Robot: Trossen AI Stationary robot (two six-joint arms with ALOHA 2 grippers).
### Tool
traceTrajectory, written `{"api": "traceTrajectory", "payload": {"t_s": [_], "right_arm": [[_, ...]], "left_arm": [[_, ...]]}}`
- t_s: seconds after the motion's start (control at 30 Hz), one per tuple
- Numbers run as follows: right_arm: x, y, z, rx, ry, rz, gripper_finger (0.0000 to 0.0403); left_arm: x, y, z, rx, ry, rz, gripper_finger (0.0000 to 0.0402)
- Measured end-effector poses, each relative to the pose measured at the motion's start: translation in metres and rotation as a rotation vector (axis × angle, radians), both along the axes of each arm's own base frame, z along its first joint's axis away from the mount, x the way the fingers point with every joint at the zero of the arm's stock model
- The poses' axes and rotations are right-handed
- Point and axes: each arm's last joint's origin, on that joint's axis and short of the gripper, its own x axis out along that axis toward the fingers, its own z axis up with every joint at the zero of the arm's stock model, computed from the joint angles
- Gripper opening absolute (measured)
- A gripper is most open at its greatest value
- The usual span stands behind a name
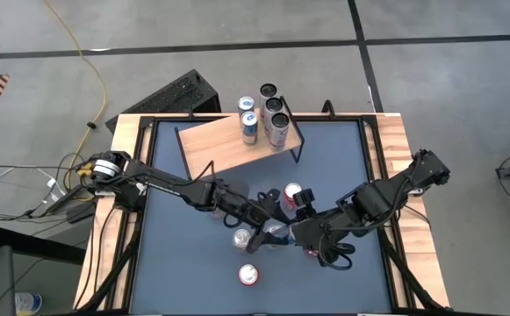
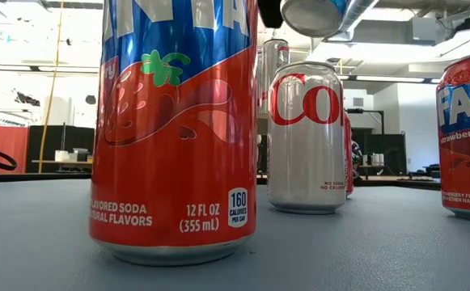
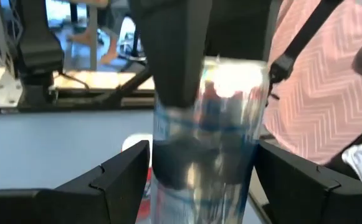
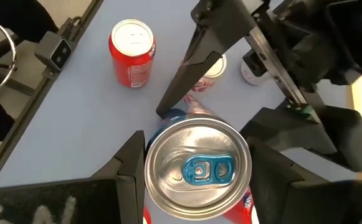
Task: Place canned beverage on shelf
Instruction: Put the blue soda can on the shelf aligned with the other blue soda cans
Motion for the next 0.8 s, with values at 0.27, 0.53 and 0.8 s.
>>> {"api": "traceTrajectory", "payload": {"t_s": [0.27, 0.53, 0.8], "right_arm": [[0.0002, -0.0003, 0.0, -0.006, -0.001, 0.008, 0.0183], [0.0041, -0.0047, 0.0009, -0.002, -0.014, -0.001, 0.0183], [0.007, -0.003, 0.0009, 0.006, -0.028, 0.024, 0.0183]], "left_arm": [[0.0029, -0.0006, -0.0042, -0.016, 0.003, -0.005, 0.027], [0.0029, -0.0004, -0.002, -0.021, -0.015, 0.0, 0.027], [0.0025, -0.0009, -0.0038, -0.027, 0.009, -0.003, 0.027]]}}
